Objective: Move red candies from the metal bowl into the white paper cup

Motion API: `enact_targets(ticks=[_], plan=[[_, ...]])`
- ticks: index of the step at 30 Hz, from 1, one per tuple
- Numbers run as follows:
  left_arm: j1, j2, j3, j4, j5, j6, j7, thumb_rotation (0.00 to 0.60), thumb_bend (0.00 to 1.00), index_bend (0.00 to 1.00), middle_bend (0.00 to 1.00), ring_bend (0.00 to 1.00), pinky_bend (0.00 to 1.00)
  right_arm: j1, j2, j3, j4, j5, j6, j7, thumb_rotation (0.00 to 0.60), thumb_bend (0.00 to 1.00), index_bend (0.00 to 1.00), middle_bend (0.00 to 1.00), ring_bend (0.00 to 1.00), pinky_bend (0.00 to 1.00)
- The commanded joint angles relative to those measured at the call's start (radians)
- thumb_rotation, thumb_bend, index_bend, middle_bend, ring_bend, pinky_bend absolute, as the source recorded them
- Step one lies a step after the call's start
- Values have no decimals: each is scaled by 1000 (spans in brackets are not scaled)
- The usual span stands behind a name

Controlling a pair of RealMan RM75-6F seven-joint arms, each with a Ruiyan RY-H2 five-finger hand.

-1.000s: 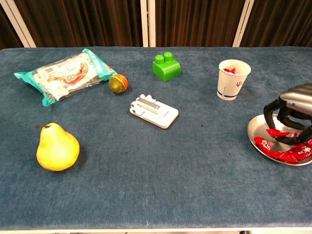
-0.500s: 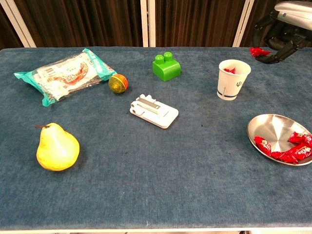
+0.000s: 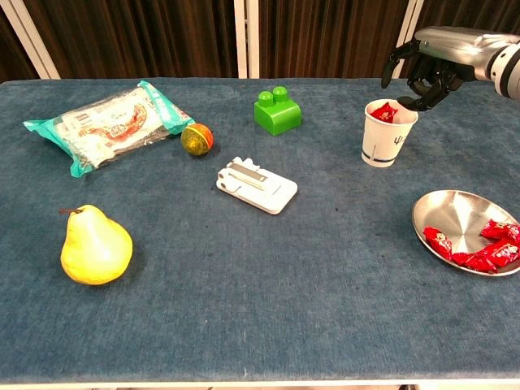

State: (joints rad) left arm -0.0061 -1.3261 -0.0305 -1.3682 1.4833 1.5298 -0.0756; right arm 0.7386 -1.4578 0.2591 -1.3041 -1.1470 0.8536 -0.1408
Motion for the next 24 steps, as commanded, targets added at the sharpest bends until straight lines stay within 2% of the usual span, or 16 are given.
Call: enact_targets(ticks=[1, 6, 9, 10, 12, 13, 14, 15, 18, 20, 21, 24], plan=[[-1, -1, -1, 1, 1, 0, 0, 600, 0, 0, 0, 0, 0, -8, 17, -5, -22, -2, 18, -6, 600, 522, 364, 907, 1000, 1000], [-4, 0, -1, 0, 4, -2, -1, 600, 0, 0, 0, 0, 0, -66, 73, -24, -96, -63, 124, 19, 600, 513, 379, 908, 1000, 1000], [-8, 0, -1, -1, 7, -3, -1, 600, 0, 0, 0, 0, 0, -129, 120, -48, -154, -109, 227, 18, 600, 482, 449, 907, 993, 1000], [-9, 0, -1, -2, 8, -4, -1, 600, 0, 0, 0, 0, 0, -153, 135, -57, -174, -124, 263, 22, 600, 472, 458, 904, 965, 1000], [-12, -1, -2, -2, 10, -7, -2, 600, 0, 0, 0, 0, 0, -213, 172, -84, -217, -160, 343, 33, 600, 460, 434, 827, 833, 965], [-14, -2, -2, -1, 11, -8, -1, 600, 0, 0, 0, 0, 0, -239, 188, -99, -232, -176, 376, 35, 600, 455, 399, 720, 702, 874], [-16, -2, -2, -2, 13, -9, -1, 600, 0, 0, 0, 0, 0, -275, 210, -119, -250, -195, 418, 34, 600, 455, 355, 599, 553, 733], [-17, -3, -3, -2, 14, -9, -1, 600, 0, 0, 0, 0, 0, -301, 225, -133, -262, -207, 449, 32, 600, 455, 323, 532, 466, 642], [-22, -2, -5, -5, 18, -8, 1, 600, 0, 0, 0, 0, 0, -383, 278, -184, -311, -235, 520, 43, 600, 434, 114, 246, 117, 232], [-24, -1, -6, -10, 22, -6, 3, 600, 0, 0, 0, 0, 0, -433, 317, -220, -347, -256, 556, 58, 600, 410, 18, 125, 16, 77], [-25, -2, -7, -11, 22, -5, 4, 600, 0, 0, 0, 0, 0, -451, 327, -230, -357, -267, 575, 64, 600, 408, 1, 91, 1, 38], [-28, -3, -9, -16, 27, -1, 2, 600, 0, 0, 0, 0, 0, -515, 344, -264, -374, -300, 638, 89, 600, 408, 0, 55, 0, 0]])
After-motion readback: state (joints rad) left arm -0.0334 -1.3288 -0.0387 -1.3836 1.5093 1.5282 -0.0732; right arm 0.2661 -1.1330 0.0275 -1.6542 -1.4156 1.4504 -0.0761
